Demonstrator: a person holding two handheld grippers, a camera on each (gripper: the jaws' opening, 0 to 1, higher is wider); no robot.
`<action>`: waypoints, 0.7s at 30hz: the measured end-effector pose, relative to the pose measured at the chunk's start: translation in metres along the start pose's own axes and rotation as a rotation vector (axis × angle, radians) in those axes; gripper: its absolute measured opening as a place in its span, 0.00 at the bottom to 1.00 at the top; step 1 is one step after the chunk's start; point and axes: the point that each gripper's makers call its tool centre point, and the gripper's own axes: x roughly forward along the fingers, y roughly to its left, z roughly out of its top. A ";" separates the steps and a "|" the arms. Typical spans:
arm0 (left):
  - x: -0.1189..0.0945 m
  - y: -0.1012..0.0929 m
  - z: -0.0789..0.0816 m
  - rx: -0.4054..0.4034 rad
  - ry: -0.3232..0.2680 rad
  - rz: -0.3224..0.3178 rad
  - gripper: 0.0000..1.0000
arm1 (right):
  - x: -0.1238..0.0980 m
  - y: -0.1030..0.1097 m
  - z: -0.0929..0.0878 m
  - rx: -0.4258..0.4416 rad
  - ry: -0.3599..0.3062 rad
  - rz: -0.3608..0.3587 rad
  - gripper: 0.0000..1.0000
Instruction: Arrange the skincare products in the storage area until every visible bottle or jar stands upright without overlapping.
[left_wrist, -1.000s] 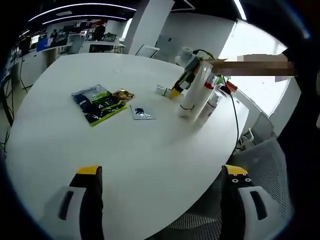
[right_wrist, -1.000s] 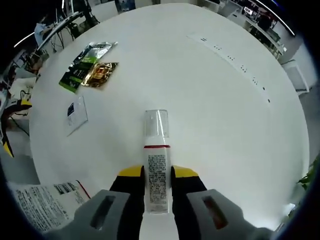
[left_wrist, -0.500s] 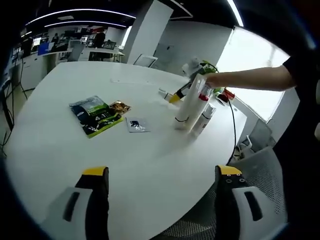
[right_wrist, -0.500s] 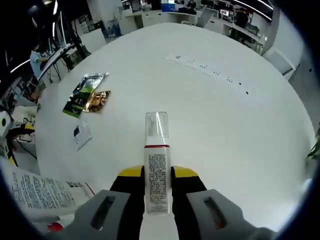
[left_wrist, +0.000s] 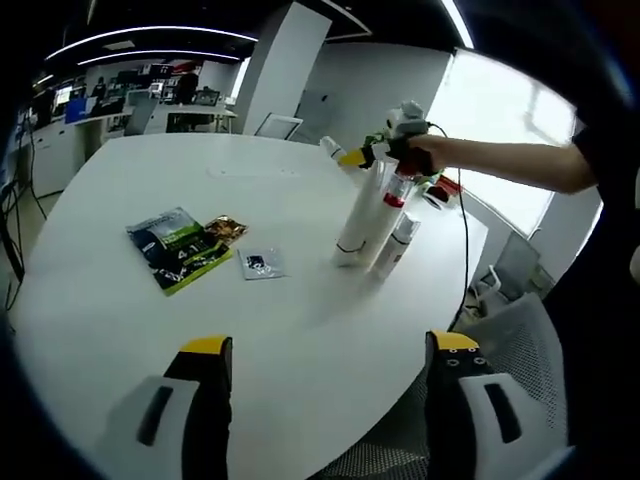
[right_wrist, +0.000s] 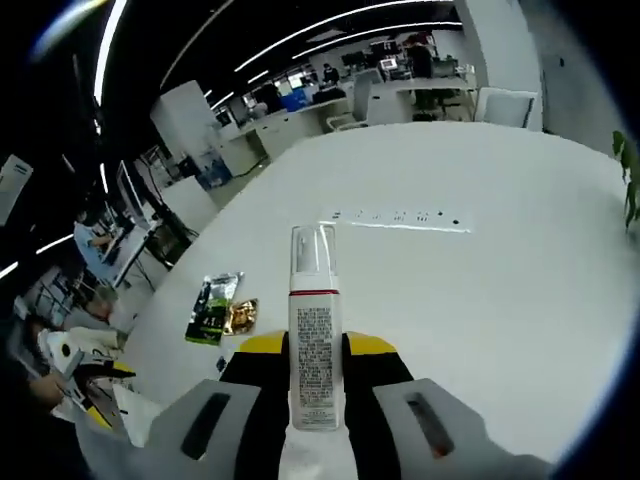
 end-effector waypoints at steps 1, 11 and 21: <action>0.000 -0.002 0.000 0.002 0.001 -0.003 0.76 | -0.004 0.007 0.004 0.017 -0.021 0.015 0.19; -0.006 -0.015 0.014 -0.009 -0.040 -0.045 0.74 | -0.054 0.075 0.026 0.125 -0.225 0.208 0.19; -0.020 -0.048 0.054 -0.038 -0.138 -0.168 0.67 | -0.080 0.124 0.013 0.061 -0.259 0.387 0.19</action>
